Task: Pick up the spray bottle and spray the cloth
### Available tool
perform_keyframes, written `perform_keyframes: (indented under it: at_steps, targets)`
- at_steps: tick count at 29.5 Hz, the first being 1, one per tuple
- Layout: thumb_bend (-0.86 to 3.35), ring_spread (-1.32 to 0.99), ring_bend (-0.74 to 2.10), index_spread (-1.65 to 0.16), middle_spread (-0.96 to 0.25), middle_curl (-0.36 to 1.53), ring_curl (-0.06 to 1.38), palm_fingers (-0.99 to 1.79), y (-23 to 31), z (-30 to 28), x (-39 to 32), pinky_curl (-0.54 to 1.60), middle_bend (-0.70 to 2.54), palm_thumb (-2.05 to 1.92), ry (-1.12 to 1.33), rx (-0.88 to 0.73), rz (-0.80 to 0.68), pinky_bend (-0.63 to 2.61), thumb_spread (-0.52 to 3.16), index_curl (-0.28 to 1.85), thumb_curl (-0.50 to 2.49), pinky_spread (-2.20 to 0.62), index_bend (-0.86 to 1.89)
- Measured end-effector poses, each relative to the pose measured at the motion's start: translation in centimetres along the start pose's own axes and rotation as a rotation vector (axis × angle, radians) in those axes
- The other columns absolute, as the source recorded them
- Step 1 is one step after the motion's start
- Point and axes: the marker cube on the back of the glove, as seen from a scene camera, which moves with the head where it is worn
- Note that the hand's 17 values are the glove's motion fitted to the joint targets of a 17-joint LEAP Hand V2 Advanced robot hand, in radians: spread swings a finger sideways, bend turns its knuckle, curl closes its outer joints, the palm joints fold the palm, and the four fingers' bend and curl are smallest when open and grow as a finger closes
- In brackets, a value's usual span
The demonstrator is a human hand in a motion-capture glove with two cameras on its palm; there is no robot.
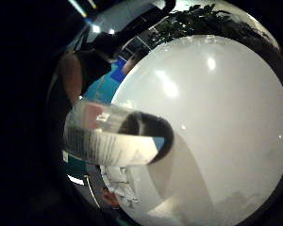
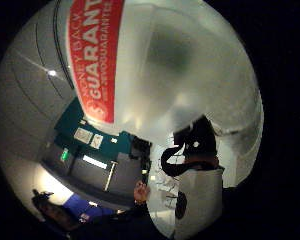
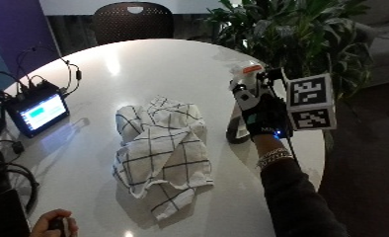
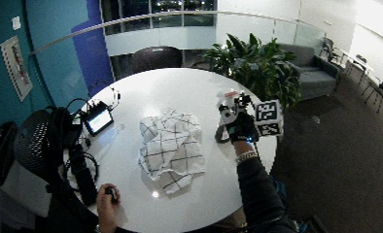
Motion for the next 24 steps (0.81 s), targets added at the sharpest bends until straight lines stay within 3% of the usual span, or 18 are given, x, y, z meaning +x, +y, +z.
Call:
perform_keyframes:
  at_steps: [6,8,13,24]
  targets:
    - [0.07,-0.1,0.43,-0.3,-0.11,0.4,0.36,1.04,-0.6,-0.2,0.3,0.29,0.32,0.81,-0.068,0.102,-0.057,0.16,1.14,0.29,0.34,0.13,0.13]
    - [0.06,-0.13,0.53,-0.3,-0.13,0.4,0.39,1.23,-1.0,0.0,0.5,0.33,0.29,0.83,-0.059,0.132,-0.098,0.29,1.13,0.26,0.35,0.0,0.04]
    - [0.05,-0.15,0.6,-0.28,-0.16,0.45,0.44,1.4,-2.0,0.1,0.6,0.39,0.4,0.84,-0.043,0.229,-0.234,0.43,1.13,0.29,0.37,-0.15,0.15]
    - [0.01,-0.18,0.76,-0.26,-0.19,0.52,0.5,1.41,-2.9,-1.9,0.8,0.46,0.5,0.85,-0.053,0.336,-0.308,0.6,1.15,0.35,0.42,-0.28,0.18]
